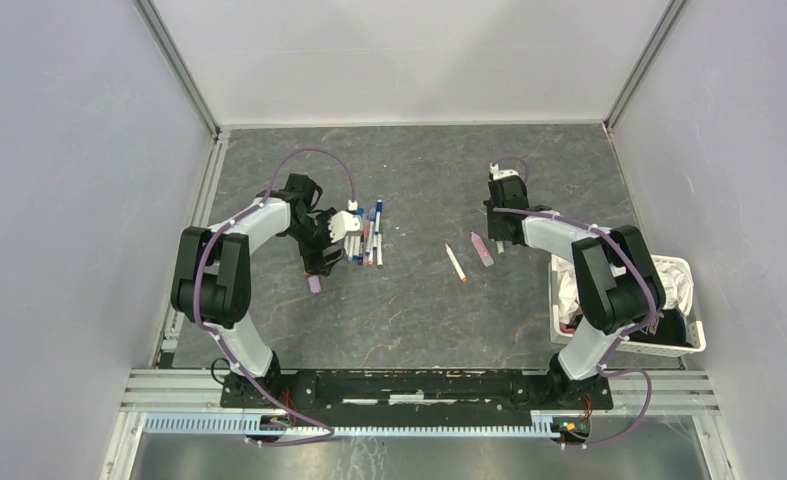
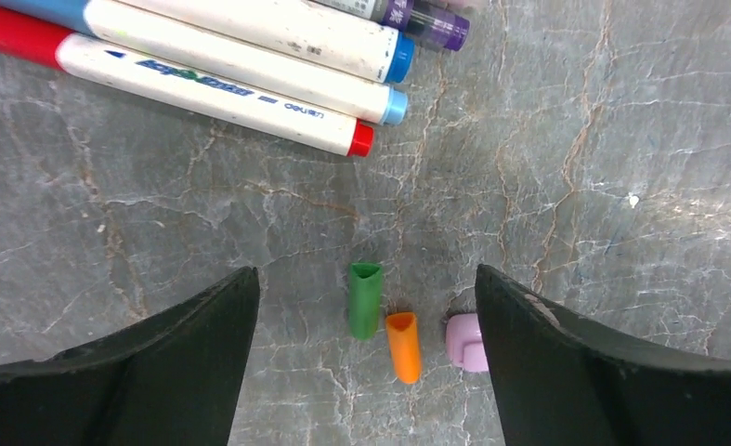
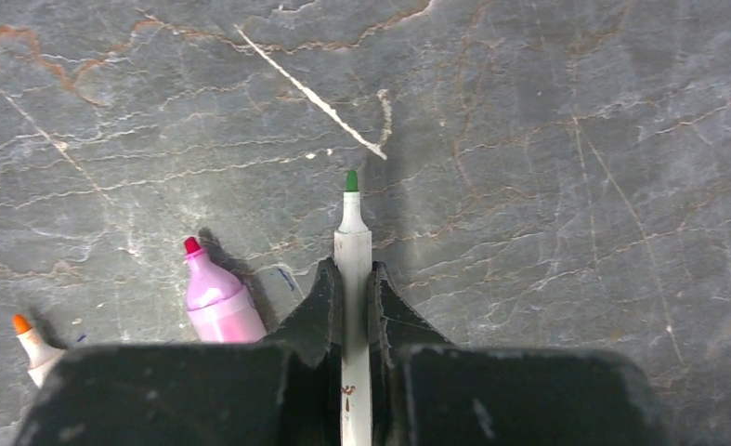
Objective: Open the pen caps
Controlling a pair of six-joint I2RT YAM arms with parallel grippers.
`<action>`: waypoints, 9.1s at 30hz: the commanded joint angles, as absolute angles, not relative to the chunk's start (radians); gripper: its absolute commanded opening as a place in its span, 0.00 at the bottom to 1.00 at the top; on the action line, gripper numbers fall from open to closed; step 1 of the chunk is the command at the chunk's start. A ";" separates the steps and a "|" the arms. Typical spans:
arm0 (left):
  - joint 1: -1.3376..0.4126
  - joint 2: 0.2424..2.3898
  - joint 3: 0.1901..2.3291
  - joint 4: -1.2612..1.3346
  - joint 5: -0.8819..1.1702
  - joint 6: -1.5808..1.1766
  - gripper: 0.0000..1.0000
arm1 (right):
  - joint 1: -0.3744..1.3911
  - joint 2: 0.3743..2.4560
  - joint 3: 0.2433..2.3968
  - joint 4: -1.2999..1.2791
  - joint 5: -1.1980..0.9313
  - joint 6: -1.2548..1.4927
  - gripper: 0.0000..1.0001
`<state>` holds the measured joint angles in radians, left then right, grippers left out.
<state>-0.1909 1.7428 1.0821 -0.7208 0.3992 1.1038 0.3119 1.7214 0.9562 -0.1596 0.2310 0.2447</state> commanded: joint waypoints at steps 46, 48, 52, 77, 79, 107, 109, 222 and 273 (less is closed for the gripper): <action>-0.147 1.310 1.319 -0.741 0.304 0.468 1.00 | 0.858 2.069 1.488 -0.261 0.157 0.361 0.44; -0.147 1.318 1.321 -0.759 0.301 0.482 1.00 | 0.858 2.082 1.484 -0.269 0.179 0.358 0.43; -0.147 1.311 1.320 -0.767 0.305 0.498 1.00 | 0.855 2.097 1.466 -0.284 0.222 0.347 0.38; -0.149 1.312 1.253 -0.974 0.629 0.863 1.00 | 0.687 1.758 1.127 -0.188 -0.171 0.206 0.00; -0.151 1.320 1.254 -1.003 0.660 0.898 1.00 | 0.688 1.740 1.138 -0.243 -0.267 0.159 0.00; -0.307 1.256 1.065 -1.181 0.758 1.322 0.83 | 0.786 1.814 1.301 -0.263 -1.016 0.148 0.00; -0.320 1.255 1.055 -1.176 0.748 1.321 0.76 | 0.787 1.818 1.304 -0.260 -1.019 0.154 0.00; -0.143 1.435 1.461 -0.953 0.543 0.723 1.00 | 0.650 2.041 1.544 -0.252 -0.038 -0.015 0.59; -0.267 1.383 1.188 -1.133 0.722 1.293 0.91 | 0.712 1.817 1.308 -0.288 -0.960 0.130 0.00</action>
<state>-0.2176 1.4174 1.2053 -1.1191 0.7162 1.2068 0.6907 1.8469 1.2694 -0.2909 -0.8173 0.1081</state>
